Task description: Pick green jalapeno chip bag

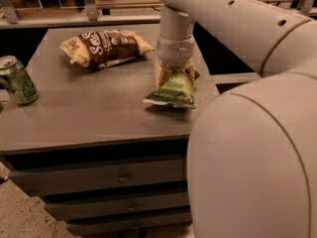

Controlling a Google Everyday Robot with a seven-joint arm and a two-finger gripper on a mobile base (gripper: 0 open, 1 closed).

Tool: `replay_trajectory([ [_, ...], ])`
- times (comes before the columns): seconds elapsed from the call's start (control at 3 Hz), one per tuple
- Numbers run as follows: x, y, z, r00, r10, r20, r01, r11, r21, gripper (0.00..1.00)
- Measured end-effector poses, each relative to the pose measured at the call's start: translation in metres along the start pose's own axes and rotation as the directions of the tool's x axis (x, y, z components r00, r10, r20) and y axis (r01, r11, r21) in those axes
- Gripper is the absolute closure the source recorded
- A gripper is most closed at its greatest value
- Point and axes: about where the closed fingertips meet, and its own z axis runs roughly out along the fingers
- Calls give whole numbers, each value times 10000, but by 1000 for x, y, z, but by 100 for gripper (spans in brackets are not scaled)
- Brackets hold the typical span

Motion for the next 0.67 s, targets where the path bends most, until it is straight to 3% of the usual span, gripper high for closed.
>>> replay_trajectory([
  [0.67, 0, 0, -1, 10000, -3, 1, 3, 10000, -4, 100],
])
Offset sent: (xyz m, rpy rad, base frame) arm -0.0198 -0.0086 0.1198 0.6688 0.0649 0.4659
